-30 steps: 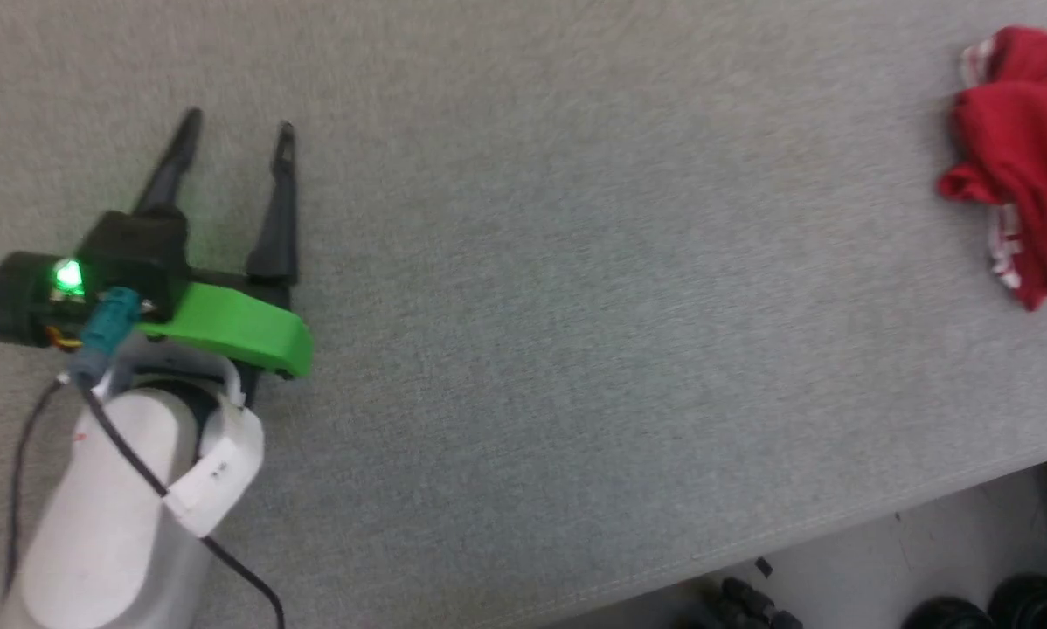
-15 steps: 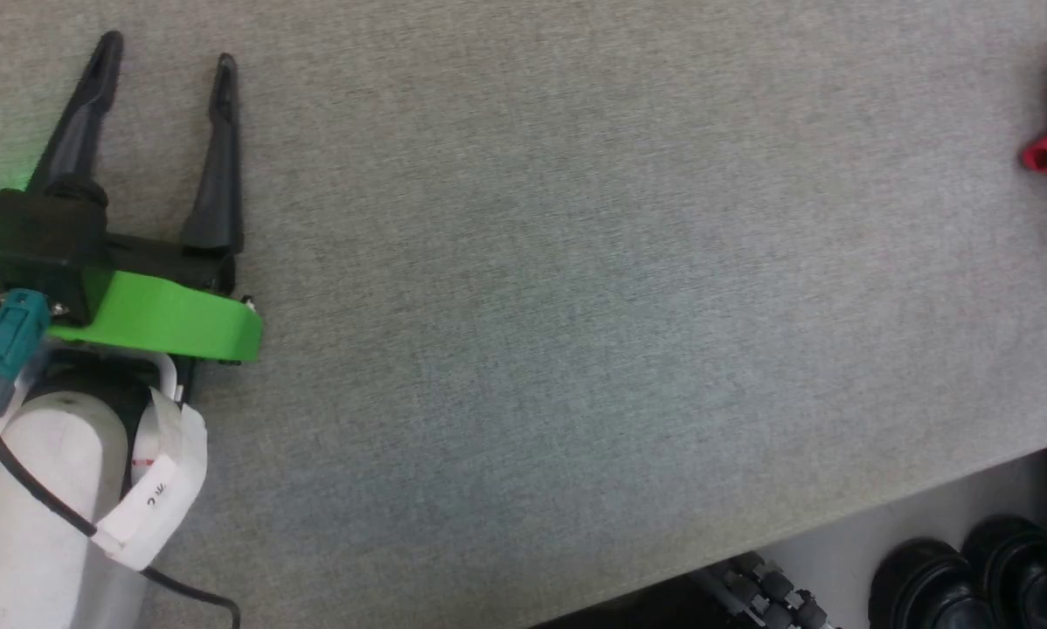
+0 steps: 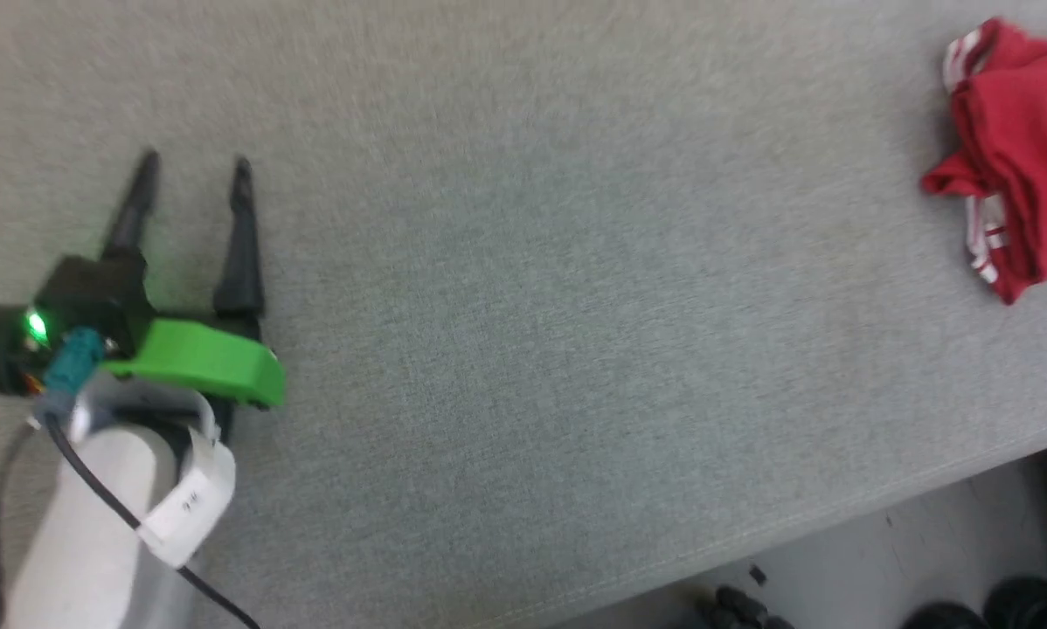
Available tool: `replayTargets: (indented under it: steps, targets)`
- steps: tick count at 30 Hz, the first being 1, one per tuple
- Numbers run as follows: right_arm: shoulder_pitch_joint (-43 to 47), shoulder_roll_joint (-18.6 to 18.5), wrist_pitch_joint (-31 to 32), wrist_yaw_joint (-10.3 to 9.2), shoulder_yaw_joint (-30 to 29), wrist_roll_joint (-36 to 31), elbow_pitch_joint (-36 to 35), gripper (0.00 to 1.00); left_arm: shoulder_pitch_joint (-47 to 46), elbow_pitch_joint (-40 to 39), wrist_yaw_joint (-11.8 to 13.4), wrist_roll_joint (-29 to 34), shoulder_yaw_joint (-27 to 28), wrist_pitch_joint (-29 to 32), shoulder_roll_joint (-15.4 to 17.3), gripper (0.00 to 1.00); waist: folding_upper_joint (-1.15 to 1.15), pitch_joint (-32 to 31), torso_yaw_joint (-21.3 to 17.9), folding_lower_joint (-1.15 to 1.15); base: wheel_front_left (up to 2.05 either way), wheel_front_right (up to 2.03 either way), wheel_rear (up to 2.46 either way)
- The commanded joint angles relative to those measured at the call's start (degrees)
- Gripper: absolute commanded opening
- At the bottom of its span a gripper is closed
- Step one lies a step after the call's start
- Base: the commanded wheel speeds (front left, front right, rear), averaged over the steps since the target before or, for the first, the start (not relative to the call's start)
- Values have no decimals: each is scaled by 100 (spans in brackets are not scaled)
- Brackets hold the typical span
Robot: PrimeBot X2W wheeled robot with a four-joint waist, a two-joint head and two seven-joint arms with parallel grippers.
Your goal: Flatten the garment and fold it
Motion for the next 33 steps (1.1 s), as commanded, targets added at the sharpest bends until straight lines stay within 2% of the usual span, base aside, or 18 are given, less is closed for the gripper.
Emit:
replayTargets:
  steps: [1,6,10,19,26,33]
  targets:
    - [-7,101,-183,-11,116,207,-185,100,84,119,35,-84,16,-140,-78,100,0,-825,97,0,0,0,0]
    - [247,396,-653,-11,614,848,-901,100,262,504,75,-309,109,-579,-303,100,0,-1481,266,0,0,0,0]
    - [639,715,-1013,-11,759,1109,-1494,100,408,715,103,-456,171,-833,-450,100,0,-1888,485,0,0,0,0]
    - [2029,1656,-1913,-11,538,1040,-2643,100,688,990,111,-656,321,-1120,-630,100,0,-2499,1086,0,0,0,0]
    - [3303,2449,-2220,-11,309,875,-3228,100,887,1150,65,-721,340,-1201,-759,100,0,-2835,1673,0,0,0,0]
    - [4240,2737,-2312,-11,366,815,-3335,100,1000,1325,-36,-749,325,-1230,-825,100,0,-3040,2092,0,0,0,0]
